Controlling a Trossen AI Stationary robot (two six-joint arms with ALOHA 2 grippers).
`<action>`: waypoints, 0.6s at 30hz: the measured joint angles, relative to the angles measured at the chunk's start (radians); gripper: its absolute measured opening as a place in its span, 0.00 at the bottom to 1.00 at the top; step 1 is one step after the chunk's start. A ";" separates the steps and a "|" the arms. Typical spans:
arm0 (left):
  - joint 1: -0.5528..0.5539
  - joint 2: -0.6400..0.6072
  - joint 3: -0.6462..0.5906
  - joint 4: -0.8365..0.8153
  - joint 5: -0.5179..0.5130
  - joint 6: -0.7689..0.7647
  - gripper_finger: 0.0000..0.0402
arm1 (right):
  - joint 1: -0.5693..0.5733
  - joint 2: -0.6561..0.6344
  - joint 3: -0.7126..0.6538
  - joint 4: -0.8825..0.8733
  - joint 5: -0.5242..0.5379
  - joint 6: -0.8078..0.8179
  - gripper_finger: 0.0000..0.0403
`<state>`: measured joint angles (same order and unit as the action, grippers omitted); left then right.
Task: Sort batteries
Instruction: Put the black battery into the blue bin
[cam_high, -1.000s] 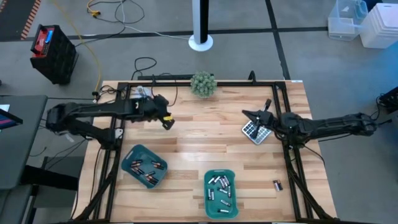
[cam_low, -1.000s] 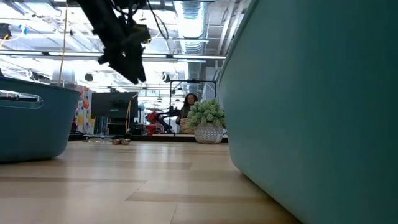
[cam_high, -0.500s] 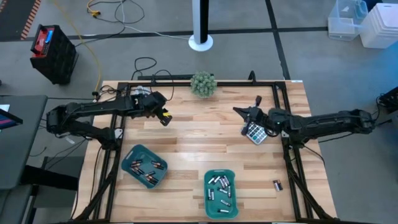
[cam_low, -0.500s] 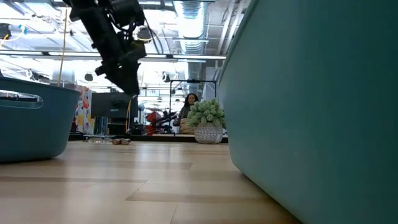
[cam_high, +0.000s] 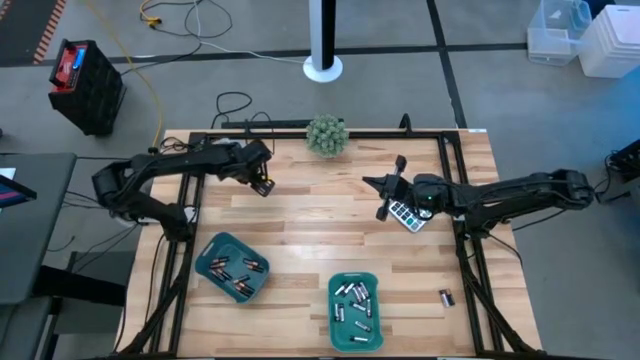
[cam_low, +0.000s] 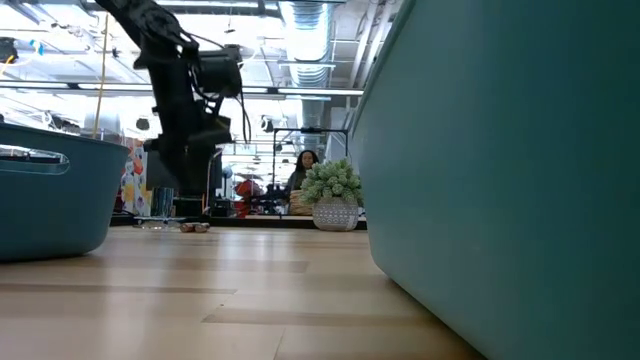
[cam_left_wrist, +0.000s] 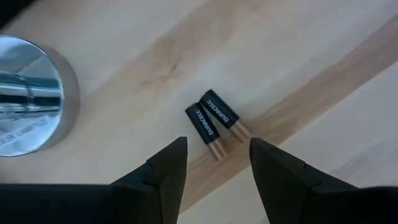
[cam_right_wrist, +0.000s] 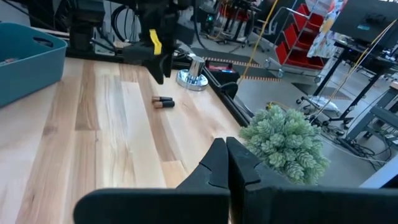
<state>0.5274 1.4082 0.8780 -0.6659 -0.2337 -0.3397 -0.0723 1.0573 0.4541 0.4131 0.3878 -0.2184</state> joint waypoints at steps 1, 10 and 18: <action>0.007 0.012 0.000 0.001 0.009 0.006 0.42 | 0.000 0.000 0.000 0.000 0.000 0.000 0.01; 0.061 0.084 0.000 0.011 0.031 0.015 0.43 | 0.000 0.000 0.000 -0.001 0.001 0.001 0.01; 0.085 0.084 0.000 0.006 0.050 0.040 0.44 | 0.000 0.000 0.000 -0.001 0.001 0.001 0.01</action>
<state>0.6125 1.4925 0.8783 -0.6598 -0.1833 -0.2996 -0.0723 1.0573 0.4538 0.4118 0.3892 -0.2176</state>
